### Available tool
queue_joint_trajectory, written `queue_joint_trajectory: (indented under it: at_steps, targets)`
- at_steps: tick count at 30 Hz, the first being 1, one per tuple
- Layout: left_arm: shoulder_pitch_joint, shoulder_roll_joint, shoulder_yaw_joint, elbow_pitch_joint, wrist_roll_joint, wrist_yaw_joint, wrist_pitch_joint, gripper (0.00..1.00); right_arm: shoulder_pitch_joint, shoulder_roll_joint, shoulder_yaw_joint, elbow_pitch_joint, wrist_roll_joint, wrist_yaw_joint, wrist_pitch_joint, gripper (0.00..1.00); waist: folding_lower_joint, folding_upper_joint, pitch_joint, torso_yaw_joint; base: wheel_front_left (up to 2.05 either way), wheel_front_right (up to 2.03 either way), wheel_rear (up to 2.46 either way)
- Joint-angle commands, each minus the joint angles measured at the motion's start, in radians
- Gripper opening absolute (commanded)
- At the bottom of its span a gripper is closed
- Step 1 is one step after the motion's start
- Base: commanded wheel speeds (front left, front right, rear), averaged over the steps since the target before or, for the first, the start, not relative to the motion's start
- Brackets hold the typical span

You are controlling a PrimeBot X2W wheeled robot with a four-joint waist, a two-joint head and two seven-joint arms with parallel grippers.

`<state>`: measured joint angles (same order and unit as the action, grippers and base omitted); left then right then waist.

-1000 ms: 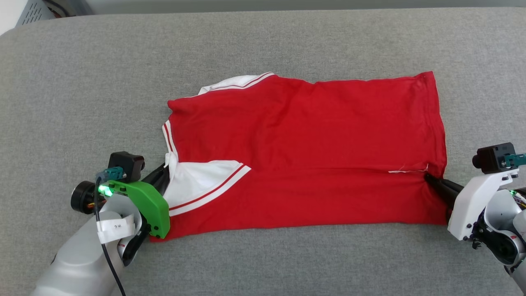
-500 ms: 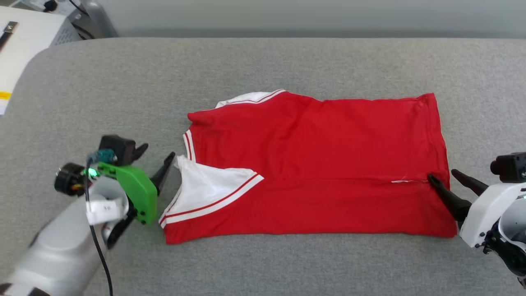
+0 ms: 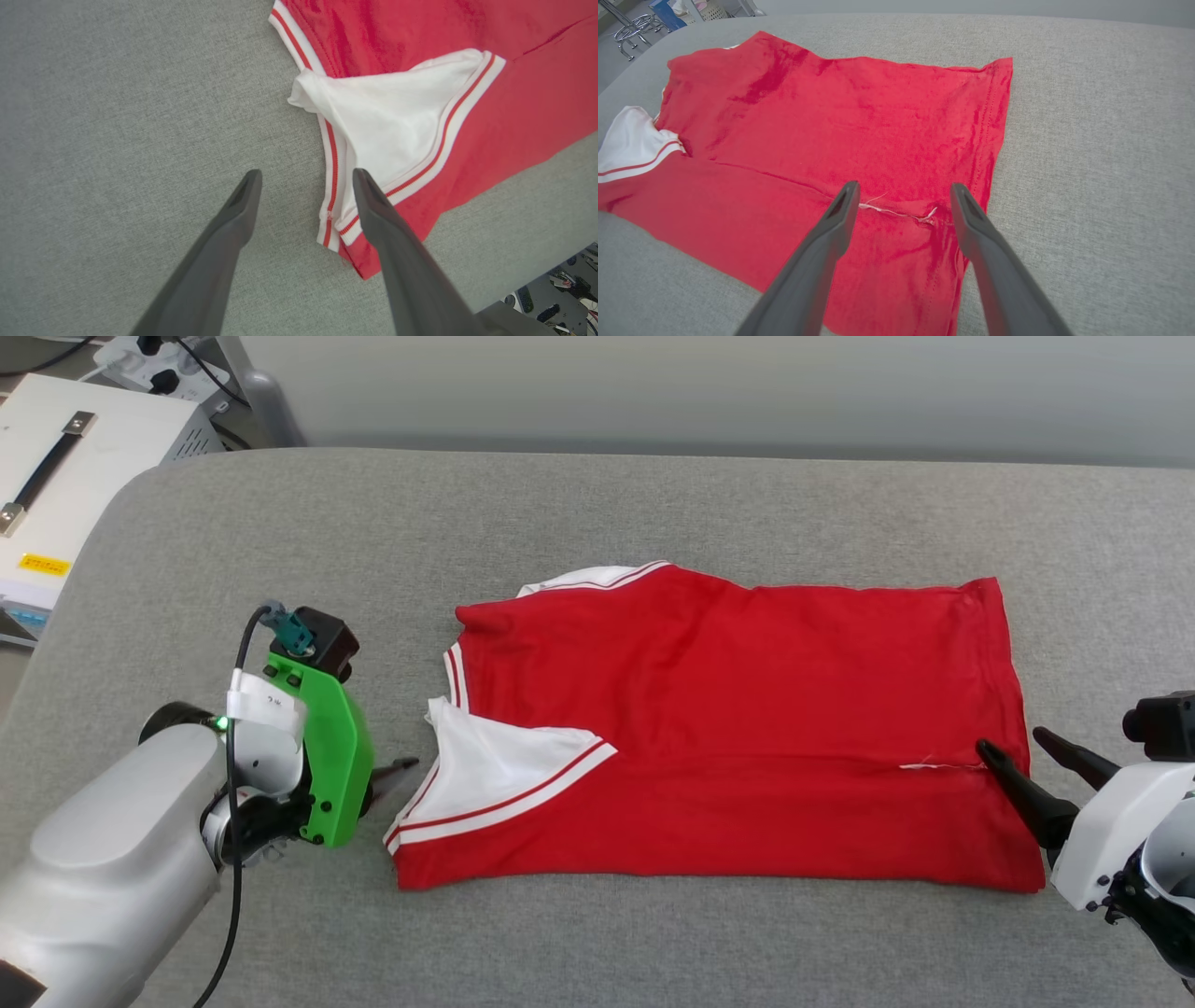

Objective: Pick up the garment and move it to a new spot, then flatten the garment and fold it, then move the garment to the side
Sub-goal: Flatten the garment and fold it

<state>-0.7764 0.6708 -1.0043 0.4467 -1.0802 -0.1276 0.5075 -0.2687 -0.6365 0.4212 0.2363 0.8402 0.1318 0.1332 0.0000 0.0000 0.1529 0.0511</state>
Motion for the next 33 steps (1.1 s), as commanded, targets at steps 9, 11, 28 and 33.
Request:
queue_joint_trajectory:
  at_steps: [9,11,28,33]
  targets:
    - [0.080,-0.014,-0.051,0.040,-0.075,-0.003,0.088,1.00,0.010,0.030,-0.029,-0.023,-0.017,-0.001,0.044,1.00,0.0000,0.0000,0.031,-0.041,0.00,0.00,0.00]
    - [0.098,-0.025,-0.062,0.069,-0.071,-0.003,0.082,1.00,0.006,0.036,-0.033,-0.024,-0.020,-0.001,0.048,1.00,0.0000,0.0000,0.038,-0.048,0.00,0.00,0.00]
    - [0.124,-0.062,-0.086,0.139,-0.037,-0.003,-0.087,0.00,-0.042,-0.060,-0.058,-0.110,-0.065,-0.001,0.228,1.00,0.0000,0.0000,0.009,-0.056,0.00,0.00,0.00]
    - [0.110,-0.021,-0.073,0.062,-0.020,-0.003,-0.143,0.00,-0.052,-0.115,-0.066,-0.152,-0.040,-0.001,0.441,1.00,0.0000,0.0000,0.005,-0.048,0.00,0.00,0.00]
